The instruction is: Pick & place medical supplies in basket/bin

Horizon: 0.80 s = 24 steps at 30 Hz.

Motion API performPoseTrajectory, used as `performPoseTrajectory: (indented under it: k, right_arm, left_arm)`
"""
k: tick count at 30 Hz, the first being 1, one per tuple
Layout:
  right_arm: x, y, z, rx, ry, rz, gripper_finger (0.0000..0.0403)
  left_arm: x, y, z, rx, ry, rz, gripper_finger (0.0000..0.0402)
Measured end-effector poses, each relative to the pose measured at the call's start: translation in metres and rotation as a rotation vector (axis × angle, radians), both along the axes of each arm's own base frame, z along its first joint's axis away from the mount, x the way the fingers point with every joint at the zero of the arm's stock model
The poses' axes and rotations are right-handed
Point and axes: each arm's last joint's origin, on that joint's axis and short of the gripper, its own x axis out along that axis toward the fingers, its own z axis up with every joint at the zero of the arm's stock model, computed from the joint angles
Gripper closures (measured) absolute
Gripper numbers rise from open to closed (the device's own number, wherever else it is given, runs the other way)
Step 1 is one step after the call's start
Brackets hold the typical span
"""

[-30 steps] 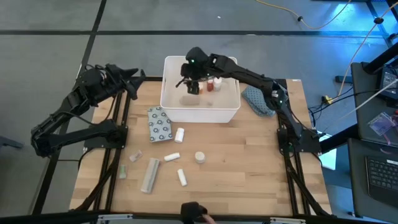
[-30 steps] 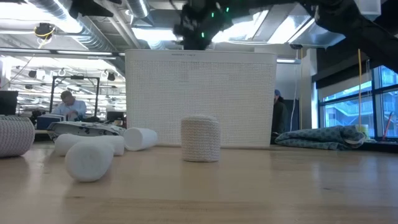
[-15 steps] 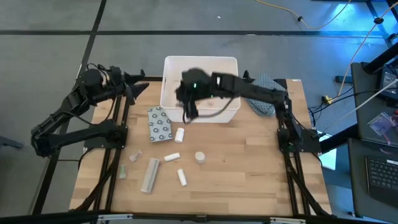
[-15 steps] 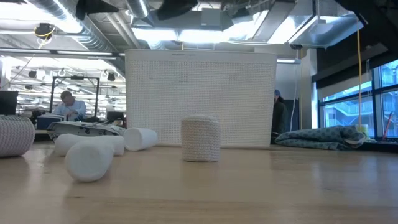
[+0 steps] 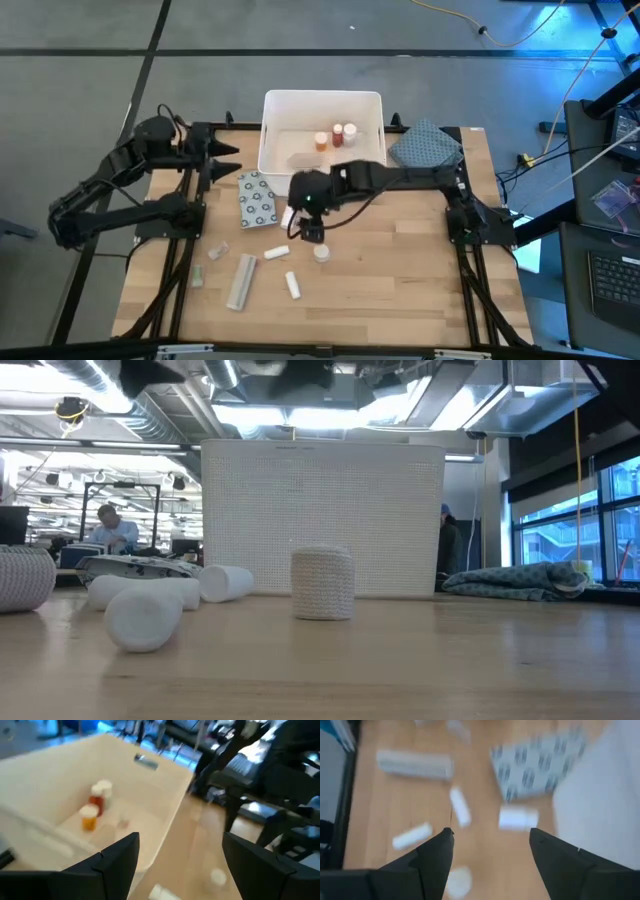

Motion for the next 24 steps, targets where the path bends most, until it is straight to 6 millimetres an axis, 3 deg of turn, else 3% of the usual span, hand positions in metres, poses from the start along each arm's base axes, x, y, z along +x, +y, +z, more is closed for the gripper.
performPoseTrajectory:
  k: [6,11,16,24]
  right_arm:
    - [-0.009,0.019,-0.041,0.067,0.210,-0.125,0.0141]
    - [-0.016,0.037,-0.081,0.053,0.324,-0.125,0.0141]
    - [-0.015,0.047,-0.115,0.074,0.313,-0.145,0.0141]
    - [-0.013,0.049,-0.122,0.071,0.272,-0.179,0.0141]
  left_arm:
    - [-0.006,-0.001,-0.016,-0.015,0.200,0.145,0.0132]
    - [-0.011,-0.002,-0.023,-0.015,0.288,0.218,0.0136]
    - [-0.010,-0.001,-0.023,-0.026,0.289,0.233,0.0135]
    - [-0.006,0.001,-0.036,-0.106,0.441,0.231,0.0136]
